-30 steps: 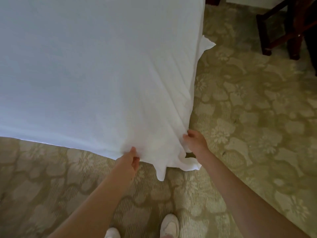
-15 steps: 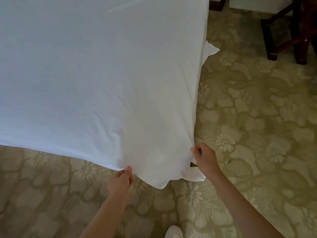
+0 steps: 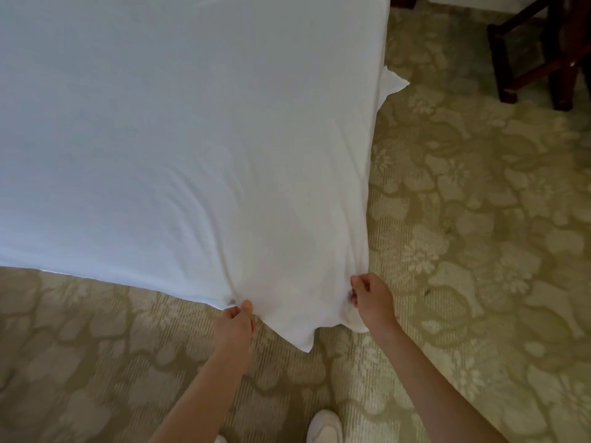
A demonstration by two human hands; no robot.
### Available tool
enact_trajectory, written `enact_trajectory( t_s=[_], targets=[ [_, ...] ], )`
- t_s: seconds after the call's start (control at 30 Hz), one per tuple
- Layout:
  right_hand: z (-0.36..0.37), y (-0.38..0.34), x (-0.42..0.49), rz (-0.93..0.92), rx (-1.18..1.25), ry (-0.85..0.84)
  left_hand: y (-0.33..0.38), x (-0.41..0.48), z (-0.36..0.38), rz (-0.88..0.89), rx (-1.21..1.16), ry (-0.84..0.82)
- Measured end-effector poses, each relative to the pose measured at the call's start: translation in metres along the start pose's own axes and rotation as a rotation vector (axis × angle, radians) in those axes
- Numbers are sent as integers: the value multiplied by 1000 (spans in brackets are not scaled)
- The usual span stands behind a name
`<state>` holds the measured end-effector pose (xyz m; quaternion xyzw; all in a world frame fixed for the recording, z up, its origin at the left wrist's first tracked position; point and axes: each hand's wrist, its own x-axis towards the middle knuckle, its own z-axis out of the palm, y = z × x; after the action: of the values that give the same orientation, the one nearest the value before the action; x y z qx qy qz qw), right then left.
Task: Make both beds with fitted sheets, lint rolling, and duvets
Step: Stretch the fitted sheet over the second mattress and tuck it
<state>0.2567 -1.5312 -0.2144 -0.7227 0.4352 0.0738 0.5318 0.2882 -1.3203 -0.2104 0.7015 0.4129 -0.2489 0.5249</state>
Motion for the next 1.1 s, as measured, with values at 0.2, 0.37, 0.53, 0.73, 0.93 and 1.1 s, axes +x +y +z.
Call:
enact_trajectory(
  t_s=[0.2,0.37,0.53,0.73,0.93,1.1],
  targets=[
    [-19,4,-7,9,-17,18,-1,-8,-11,42,-65,-17],
    [-16,12,-27,75,-31,-216,0,-12,-18,96,-88,7],
    [7,21,-35,-63,-148,-95,-1,-19,-21,152,-56,5],
    [19,27,-49,5,12,-42,-3,7,-16,-47,-86,-74],
    [9,19,-36,92,289,119,8,28,-53,-22,-63,-163],
    [6,-5,8,113,118,142,52,59,-84,-110,-184,-40]
  ],
)
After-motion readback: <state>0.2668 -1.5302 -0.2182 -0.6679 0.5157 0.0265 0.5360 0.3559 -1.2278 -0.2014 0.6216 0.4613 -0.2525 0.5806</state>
